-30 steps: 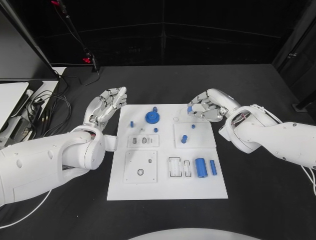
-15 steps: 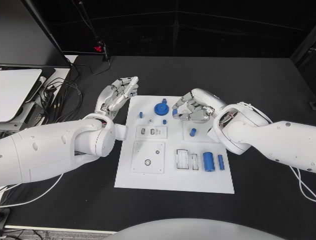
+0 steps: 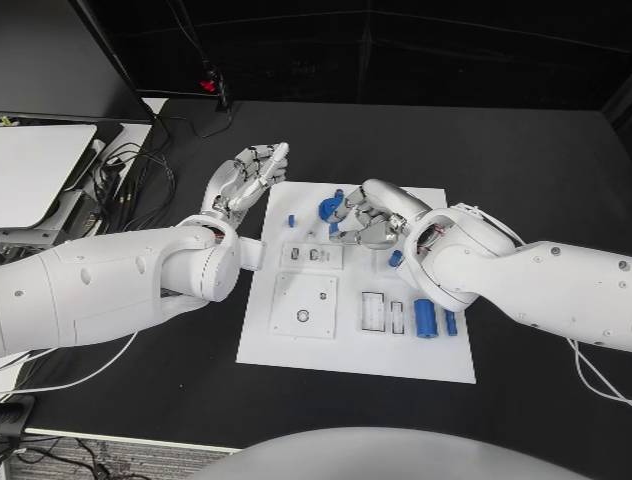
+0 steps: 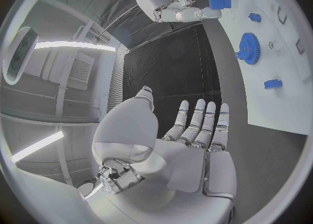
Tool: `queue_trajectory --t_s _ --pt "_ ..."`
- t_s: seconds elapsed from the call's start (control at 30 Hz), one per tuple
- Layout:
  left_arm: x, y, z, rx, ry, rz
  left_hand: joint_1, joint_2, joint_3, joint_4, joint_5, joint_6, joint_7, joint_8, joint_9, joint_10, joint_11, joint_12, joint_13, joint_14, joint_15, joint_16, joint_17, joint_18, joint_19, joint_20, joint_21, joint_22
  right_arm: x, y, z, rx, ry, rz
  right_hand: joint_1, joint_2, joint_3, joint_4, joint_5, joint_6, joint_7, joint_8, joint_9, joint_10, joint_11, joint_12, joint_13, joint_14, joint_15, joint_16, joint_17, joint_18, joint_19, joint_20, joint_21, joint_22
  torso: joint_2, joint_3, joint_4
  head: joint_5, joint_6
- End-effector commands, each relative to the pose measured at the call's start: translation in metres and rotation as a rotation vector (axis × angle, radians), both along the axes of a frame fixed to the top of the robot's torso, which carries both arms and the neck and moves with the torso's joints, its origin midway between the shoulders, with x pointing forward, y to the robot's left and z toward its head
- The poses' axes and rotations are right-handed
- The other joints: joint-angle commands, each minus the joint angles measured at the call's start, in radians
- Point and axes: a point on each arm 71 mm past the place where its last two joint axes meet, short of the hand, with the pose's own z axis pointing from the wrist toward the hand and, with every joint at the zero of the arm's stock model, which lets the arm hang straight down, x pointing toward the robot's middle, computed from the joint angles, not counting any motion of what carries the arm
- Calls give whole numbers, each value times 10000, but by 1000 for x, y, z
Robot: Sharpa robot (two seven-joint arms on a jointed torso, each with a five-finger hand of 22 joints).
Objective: Assemble the parts on the task board
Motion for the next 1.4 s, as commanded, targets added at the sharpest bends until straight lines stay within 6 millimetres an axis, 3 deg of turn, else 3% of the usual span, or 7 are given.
queue_trajectory --t_s 0.03,0.47,0.7,1.13,1.4 --pt "-4 -2 16 -411 -2233 -199 2 113 -62 21 67 84 1601 15 -7 83 5 59 1 17 47 32 5 89 -3 59 54 13 -1 5 -2 -598 66 -437 -42 67 -3 -45 76 507 -120 26 14 1076 59 25 2632 1021 66 25 2629 -73 1039 66 29 2634 5 14 16 -3 -48" --pt "-4 -1 17 -422 -2233 -204 2 113 -62 21 67 84 1601 15 -7 83 5 59 1 17 47 32 5 89 -3 59 54 13 -1 17 -12 -698 210 -461 -72 51 -13 -65 119 515 -122 -5 5 1076 56 25 2632 1021 63 25 2629 -73 1039 64 29 2634 -5 8 0 -27 -130" --pt "-5 0 17 -406 -2232 -175 2 113 -62 21 67 84 1601 15 -7 83 5 59 1 17 47 32 5 89 -3 59 54 13 -1 18 -19 -943 486 -447 -170 18 -47 -67 175 506 -106 -72 -17 1076 66 25 2632 1021 59 25 2629 -73 1039 63 29 2634 -3 5 -20 -58 -116" --pt "-4 1 17 -402 -2226 -170 19 120 -75 22 86 84 1601 14 -8 82 5 60 1 16 47 33 4 89 -7 60 56 12 -1 22 -26 -1028 654 -365 -194 13 -48 -82 197 484 -96 -115 -32 1076 72 25 2632 1021 59 25 2629 -73 1039 62 29 2634 -2 13 -3 -222 -77" --pt "-4 1 17 -398 -2224 -163 25 124 -81 23 93 84 1601 14 -8 82 5 61 0 16 47 34 4 89 -6 60 60 14 -1 22 -30 -1060 722 -348 -199 13 -43 -99 208 468 -89 -143 -41 1076 77 25 2632 1021 59 25 2629 -73 1039 62 29 2634 0 7 -14 -222 -104"
